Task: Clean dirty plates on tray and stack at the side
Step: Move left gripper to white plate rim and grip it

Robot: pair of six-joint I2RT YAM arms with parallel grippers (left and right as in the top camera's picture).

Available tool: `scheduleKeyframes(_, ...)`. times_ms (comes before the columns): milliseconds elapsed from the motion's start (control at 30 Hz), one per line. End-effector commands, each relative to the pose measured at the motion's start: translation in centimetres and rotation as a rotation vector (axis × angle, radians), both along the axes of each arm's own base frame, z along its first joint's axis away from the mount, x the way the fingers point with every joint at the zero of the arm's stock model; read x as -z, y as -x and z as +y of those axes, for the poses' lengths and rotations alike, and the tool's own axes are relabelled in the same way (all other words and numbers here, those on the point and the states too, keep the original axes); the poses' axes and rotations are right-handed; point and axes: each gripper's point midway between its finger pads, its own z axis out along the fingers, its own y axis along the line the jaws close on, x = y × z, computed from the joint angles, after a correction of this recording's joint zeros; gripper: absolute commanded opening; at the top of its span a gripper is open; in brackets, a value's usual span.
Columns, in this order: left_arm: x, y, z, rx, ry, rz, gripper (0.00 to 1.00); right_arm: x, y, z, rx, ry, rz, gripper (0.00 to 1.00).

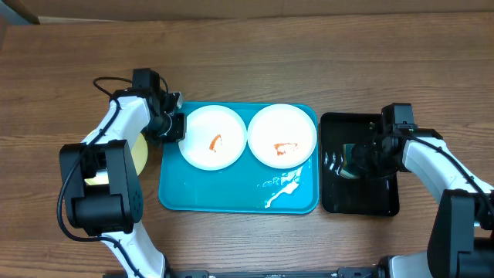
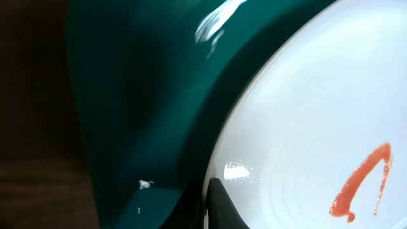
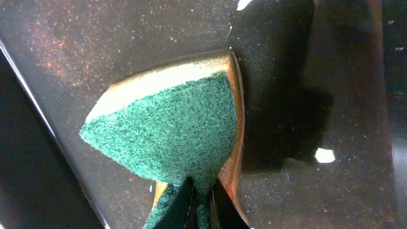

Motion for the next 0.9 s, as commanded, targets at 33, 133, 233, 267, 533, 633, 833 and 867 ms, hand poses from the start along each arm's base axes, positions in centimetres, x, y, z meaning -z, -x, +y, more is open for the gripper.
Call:
scheduleKeyframes(33,0.7,1.9,1.6,-0.075,-0.095,0.091,0.04,1.1,1.7,0.0,-0.004,0.006,0.065,0.04)
scheduleKeyframes(133,0.5,2.6,1.1,-0.079,-0.070,0.117,0.04,1.0,2.3,0.0,-0.005,0.005,0.092,0.04)
scheduleKeyframes(233,0.4,3.5,0.9,-0.074,-0.067,0.155,0.04,0.1,2.9,0.0,-0.005,0.003,0.138,0.04)
scheduleKeyframes(267,0.4,3.9,0.9,-0.074,-0.064,0.171,0.04,-0.3,2.9,0.0,-0.005,0.002,0.146,0.04)
scheduleKeyframes(533,0.1,6.1,0.7,-0.085,-0.062,0.267,0.04,-1.5,1.8,0.2,-0.002,-0.007,0.124,0.04)
scheduleKeyframes(633,0.0,6.3,0.7,-0.085,-0.062,0.274,0.04,-0.8,1.3,0.2,-0.009,-0.001,0.089,0.04)
scheduleKeyframes(833,-0.1,6.0,-0.6,-0.076,-0.008,0.265,0.04,1.4,1.6,1.0,-0.029,-0.001,0.046,0.04)
scheduleKeyframes(867,-0.1,5.9,-0.7,-0.074,-0.002,0.257,0.04,1.7,1.8,1.1,-0.034,0.000,0.044,0.04)
